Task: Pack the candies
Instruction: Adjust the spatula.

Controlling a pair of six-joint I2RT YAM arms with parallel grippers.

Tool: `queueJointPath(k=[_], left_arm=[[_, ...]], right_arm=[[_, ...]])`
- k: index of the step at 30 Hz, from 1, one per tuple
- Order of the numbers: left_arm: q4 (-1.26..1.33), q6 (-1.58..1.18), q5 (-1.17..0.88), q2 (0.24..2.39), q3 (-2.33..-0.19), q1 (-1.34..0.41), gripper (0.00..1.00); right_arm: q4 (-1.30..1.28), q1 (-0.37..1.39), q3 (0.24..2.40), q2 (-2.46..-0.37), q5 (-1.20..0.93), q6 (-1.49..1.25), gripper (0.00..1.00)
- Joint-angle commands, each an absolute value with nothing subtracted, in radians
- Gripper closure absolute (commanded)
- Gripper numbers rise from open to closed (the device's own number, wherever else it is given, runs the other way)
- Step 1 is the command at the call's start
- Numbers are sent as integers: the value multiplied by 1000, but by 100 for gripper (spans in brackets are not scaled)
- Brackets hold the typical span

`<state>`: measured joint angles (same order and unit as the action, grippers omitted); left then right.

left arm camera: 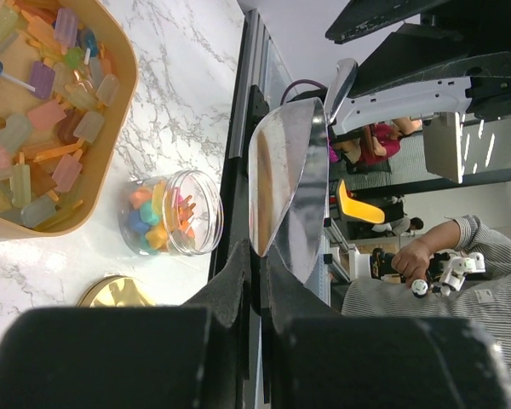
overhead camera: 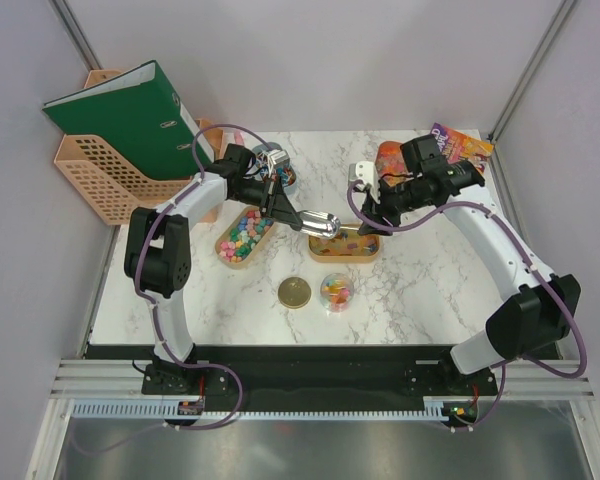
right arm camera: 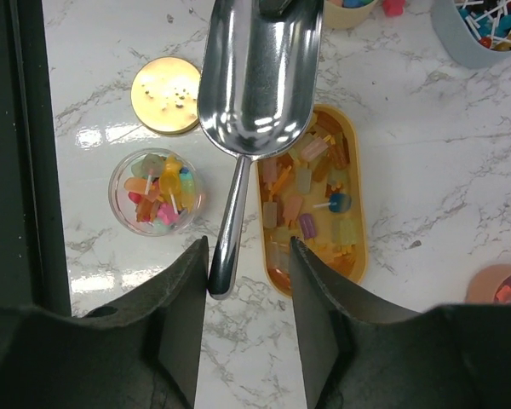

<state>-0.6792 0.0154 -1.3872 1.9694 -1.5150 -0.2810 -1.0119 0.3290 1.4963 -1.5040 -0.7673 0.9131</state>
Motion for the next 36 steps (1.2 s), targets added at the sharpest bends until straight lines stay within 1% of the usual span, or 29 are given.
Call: queueJointPath(k=[1, 4, 11, 14, 15, 20, 21, 23, 25, 26, 27, 28, 29, 30, 32, 33, 35, 36], left_arm=[[-689, 46, -1420, 1963, -1554, -281, 98], [-689, 46, -1419, 1970, -1563, -281, 98], [-681, 34, -1414, 1979, -1574, -288, 98], [-681, 31, -1413, 1985, -1575, -293, 98], [-678, 29, -1413, 1983, -1574, -293, 98], [-678, 31, -1407, 1990, -1577, -293, 98], [-680, 29, -1408, 1991, -1578, -293, 98], [-678, 28, -1405, 1997, -1582, -291, 98], [-675, 25, -1404, 2000, -1588, -293, 98], [-672, 17, -1394, 2002, -1591, -295, 97], [-672, 9, -1338, 2003, -1600, -295, 81], [-673, 9, -1304, 2003, -1606, -296, 70], [-673, 9, -1266, 2005, -1617, -296, 63], [-676, 9, -1179, 2005, -1649, -295, 57], [-713, 50, -1044, 2022, -1742, -295, 50], [-730, 73, -872, 2051, -1782, -296, 43], [-759, 154, -713, 2095, -1873, -296, 41], [-794, 184, -596, 2129, -1976, -296, 40]], right_arm=[[-1043, 333, 1540, -1525, -804, 954, 53], [-1049, 344, 1534, -1526, -796, 957, 56], [-1025, 377, 1522, -1522, -761, 954, 56], [-1002, 387, 1522, -1525, -744, 942, 60], [-999, 388, 1525, -1526, -738, 940, 65], [-994, 393, 1528, -1531, -721, 931, 72], [-994, 393, 1525, -1532, -716, 930, 77], [-994, 396, 1525, -1532, -701, 930, 82], [-996, 397, 1526, -1535, -692, 920, 99], [-988, 397, 1525, -1534, -680, 911, 100], [-986, 396, 1523, -1534, -672, 904, 100], [-983, 396, 1522, -1537, -664, 884, 100], [-974, 390, 1514, -1536, -646, 874, 100], [-960, 381, 1503, -1531, -641, 842, 100], [-916, 350, 1474, -1519, -629, 815, 100], [-899, 342, 1467, -1510, -603, 804, 100], [-874, 315, 1454, -1508, -588, 787, 100], [-873, 307, 1454, -1508, -575, 782, 100]])
